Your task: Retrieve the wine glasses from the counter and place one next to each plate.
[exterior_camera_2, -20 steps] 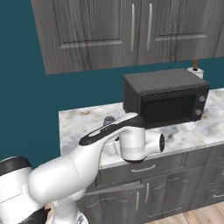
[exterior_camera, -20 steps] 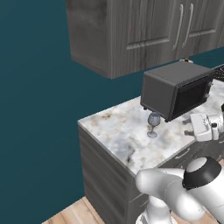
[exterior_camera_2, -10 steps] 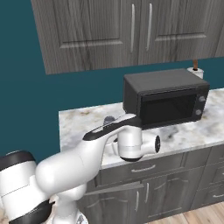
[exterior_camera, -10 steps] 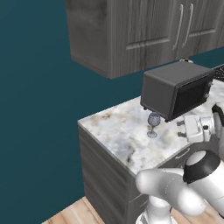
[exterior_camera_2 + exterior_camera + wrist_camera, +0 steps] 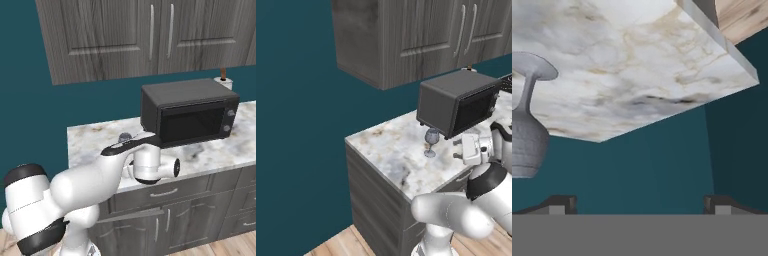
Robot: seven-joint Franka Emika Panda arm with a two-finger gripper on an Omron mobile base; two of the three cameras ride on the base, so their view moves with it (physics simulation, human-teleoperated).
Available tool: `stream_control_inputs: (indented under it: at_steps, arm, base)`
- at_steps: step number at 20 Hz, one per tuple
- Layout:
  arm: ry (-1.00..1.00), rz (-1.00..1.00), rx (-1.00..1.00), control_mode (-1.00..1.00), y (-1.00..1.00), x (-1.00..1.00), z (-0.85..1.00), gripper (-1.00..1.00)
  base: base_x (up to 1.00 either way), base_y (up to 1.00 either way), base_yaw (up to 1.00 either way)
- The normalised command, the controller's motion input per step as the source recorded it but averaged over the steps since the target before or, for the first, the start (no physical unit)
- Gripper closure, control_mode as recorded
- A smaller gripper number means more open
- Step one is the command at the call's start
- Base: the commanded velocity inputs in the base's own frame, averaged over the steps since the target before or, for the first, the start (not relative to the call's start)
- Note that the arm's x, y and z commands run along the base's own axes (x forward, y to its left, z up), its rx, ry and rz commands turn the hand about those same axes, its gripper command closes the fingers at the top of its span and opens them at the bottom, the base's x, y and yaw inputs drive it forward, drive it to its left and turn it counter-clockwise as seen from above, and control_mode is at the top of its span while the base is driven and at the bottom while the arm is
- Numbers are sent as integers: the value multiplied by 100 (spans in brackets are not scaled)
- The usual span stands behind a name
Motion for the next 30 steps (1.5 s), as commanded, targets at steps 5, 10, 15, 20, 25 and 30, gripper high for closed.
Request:
stream_control_inputs:
  at_steps: [5,10,15,20,25,30]
  arm:
    - [0,0,0,-100,0,15,-3,-100]
    - [0,0,0,-100,0,30,-5,-100]
    - [0,0,0,-100,0,28,-7,-100]
    - [0,0,1,-100,7,4,-16,-100]
    - [0,3,3,-100,4,2,-20,-100]
    - [0,2,3,-100,1,14,-10,-100]
  base:
    - [0,0,0]
    - [0,0,0]
    - [0,0,0]
    - [0,0,0]
    - [0,0,0]
    - [0,0,0]
